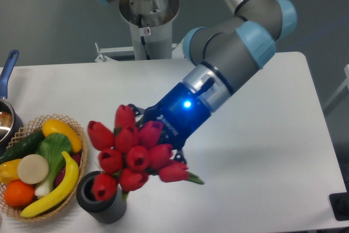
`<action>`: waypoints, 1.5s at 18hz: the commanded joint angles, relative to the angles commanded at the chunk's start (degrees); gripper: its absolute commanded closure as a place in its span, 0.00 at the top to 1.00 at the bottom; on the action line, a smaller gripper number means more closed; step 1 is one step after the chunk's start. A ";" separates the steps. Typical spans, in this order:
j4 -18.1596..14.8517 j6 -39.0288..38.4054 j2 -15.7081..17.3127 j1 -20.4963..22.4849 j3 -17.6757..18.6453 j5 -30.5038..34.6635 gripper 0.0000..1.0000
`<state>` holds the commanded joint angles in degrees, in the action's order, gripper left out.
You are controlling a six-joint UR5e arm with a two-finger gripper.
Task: Pick up the flowers from the vase
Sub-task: 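Carry the held tulips away from the black vase and hold them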
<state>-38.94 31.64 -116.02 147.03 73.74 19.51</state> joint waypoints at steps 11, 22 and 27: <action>-0.62 15.01 0.97 6.95 3.42 8.15 0.00; -1.14 26.10 6.68 6.43 14.41 40.76 0.00; -4.46 26.19 6.07 4.59 15.29 54.20 0.03</action>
<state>-43.40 57.83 -109.95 151.62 89.02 73.71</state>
